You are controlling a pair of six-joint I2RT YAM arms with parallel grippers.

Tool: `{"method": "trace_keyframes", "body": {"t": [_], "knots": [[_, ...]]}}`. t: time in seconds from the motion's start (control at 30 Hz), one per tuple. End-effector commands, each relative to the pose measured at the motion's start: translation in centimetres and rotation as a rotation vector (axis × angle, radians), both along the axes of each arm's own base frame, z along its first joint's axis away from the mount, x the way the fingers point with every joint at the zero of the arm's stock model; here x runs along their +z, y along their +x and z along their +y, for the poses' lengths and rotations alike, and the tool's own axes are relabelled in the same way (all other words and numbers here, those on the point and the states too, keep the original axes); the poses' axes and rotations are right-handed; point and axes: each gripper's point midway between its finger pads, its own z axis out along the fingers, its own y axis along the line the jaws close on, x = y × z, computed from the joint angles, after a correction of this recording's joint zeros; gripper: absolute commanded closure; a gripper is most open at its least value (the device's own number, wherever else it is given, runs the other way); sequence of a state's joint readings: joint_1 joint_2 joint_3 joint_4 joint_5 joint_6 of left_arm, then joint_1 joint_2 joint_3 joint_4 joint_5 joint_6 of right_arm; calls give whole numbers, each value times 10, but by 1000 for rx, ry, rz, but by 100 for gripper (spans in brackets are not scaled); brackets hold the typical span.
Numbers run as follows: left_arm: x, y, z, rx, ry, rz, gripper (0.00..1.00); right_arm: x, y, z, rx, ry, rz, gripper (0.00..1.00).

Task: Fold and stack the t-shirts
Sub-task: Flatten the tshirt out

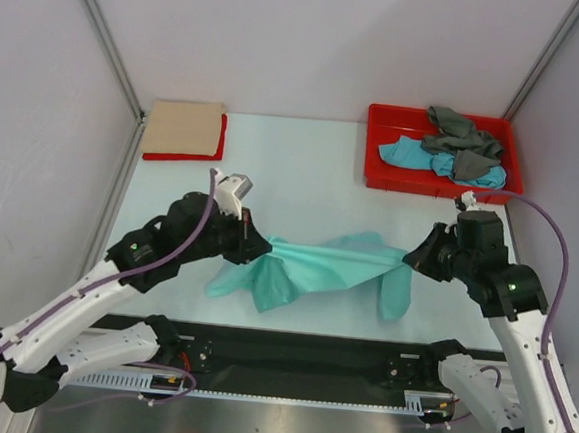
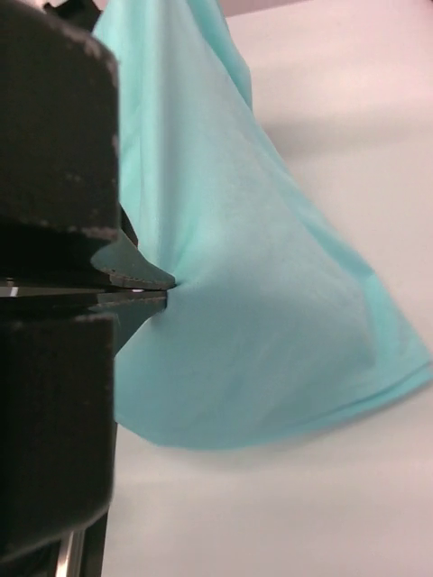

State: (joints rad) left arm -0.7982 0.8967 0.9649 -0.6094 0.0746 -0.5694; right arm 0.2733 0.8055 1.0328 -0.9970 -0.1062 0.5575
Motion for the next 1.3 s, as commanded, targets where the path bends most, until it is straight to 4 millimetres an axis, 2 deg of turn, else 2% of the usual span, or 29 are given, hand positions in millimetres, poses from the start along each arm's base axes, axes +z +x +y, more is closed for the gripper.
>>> {"method": "trace_keyframes", "body": {"t": [0.0,0.1,0.13,0.2,0.23,0.3,0.37,0.4,0.47,0.5,0.57,0.6,0.63,0.67,0.7,0.73,0.77,0.83,0.93,0.97,1.03,1.07,1.17,1.2,1.27], "knots": [[42,-17,9,-64,-39,-60,100,21,-25,-2,63,-14,-3,100],[44,-41,14,-107,-75,3,100,48,-43,-3,91,7,-53,100],[49,-55,17,-144,-113,10,100,58,-48,-3,101,17,-79,100],[50,-65,19,-147,-152,37,100,71,-57,1,126,49,-97,100],[51,-70,22,-146,-166,40,100,84,-59,3,135,67,-129,100],[61,-71,28,-117,-194,21,100,97,-54,12,158,111,-152,100],[64,-67,29,-96,-186,12,100,104,-42,19,167,133,-168,100],[66,-56,29,-72,-154,-11,100,108,-21,27,164,151,-181,100],[60,-38,36,1,-60,-18,100,116,5,33,145,161,-201,100],[63,-17,40,80,-6,-37,100,113,39,43,141,164,-191,100],[64,15,51,153,37,-69,100,115,74,58,144,187,-194,100],[80,22,48,140,-5,-80,100,139,93,65,157,210,-261,100],[88,45,48,174,-20,-100,100,127,119,74,166,196,-217,100],[98,52,46,160,-21,-141,100,131,129,76,164,188,-220,100],[117,57,44,157,-36,-183,100,153,136,78,168,193,-265,100],[115,63,40,144,-22,-172,100,147,147,82,174,187,-244,100],[117,65,38,123,-17,-180,100,154,148,81,181,174,-262,100],[125,64,33,74,-53,-180,100,164,144,77,183,155,-272,100],[135,58,28,33,-97,-210,100,174,122,71,195,140,-284,100],[141,52,29,21,-115,-222,100,187,107,68,204,145,-321,100],[147,42,29,2,-141,-235,100,192,86,64,214,146,-333,100],[153,31,30,-23,-165,-246,100,198,69,59,217,153,-356,100],[156,11,30,-75,-197,-247,100,205,35,51,225,164,-366,100],[160,-4,31,-116,-222,-254,100,211,14,45,229,174,-383,100],[163,-21,33,-157,-243,-261,100,224,-10,39,232,193,-415,100]]}}
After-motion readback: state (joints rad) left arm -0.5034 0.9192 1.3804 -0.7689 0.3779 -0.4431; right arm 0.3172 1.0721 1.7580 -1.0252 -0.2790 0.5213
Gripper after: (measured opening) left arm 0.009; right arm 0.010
